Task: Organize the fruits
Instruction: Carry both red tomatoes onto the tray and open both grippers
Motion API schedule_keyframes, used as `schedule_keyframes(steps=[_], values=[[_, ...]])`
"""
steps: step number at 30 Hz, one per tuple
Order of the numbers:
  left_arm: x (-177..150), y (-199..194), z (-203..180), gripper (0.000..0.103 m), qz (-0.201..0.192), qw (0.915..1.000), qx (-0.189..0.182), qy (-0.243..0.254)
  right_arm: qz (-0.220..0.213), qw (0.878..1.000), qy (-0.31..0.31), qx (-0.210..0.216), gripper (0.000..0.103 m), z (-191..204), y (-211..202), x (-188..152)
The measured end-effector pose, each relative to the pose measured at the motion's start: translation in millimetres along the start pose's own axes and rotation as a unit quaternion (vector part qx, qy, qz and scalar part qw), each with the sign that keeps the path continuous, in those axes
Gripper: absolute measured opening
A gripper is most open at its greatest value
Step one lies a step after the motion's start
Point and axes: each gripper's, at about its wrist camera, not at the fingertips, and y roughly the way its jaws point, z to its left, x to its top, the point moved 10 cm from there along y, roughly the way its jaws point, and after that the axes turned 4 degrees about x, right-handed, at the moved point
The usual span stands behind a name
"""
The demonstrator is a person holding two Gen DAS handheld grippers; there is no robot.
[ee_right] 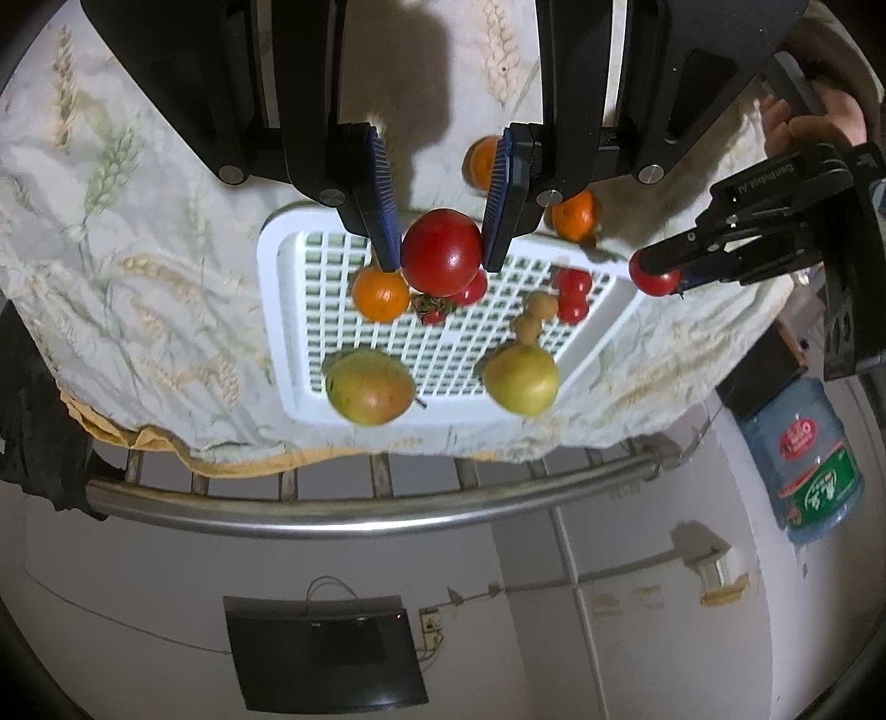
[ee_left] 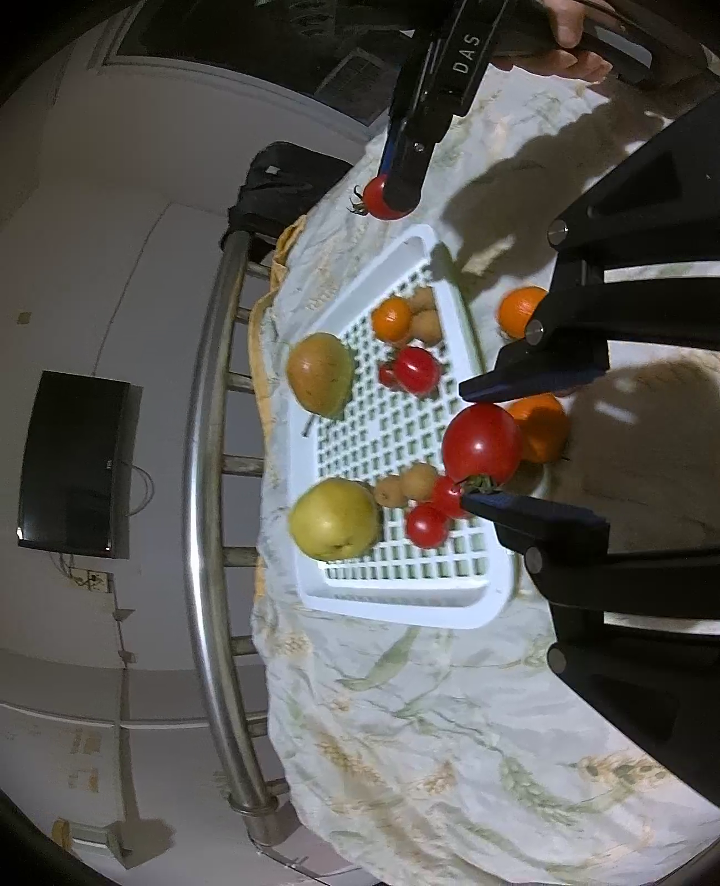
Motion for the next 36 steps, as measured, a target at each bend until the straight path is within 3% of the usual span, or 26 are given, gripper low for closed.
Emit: schedule_keyframes(steps=[11,15,22,36], values=[[46,17,19,0.035,-0.025,0.9983,-0.014,-0.051,-0.022,0.999,0.024,0.001,0.028,-13,8,39],[52,37,34,0.035,-0.018,0.9971,-0.001,-0.074,-0.018,0.999,0.048,0.011,0.029,-16,27,44],[53,64,53,0.035,-0.009,0.9936,0.004,-0.112,0.002,0.999,0.045,0.001,0.029,-15,60,45],[31,100,70,0.035,0.025,0.9927,0.048,-0.108,0.044,0.997,0.05,-0.048,0.029,-48,106,23]])
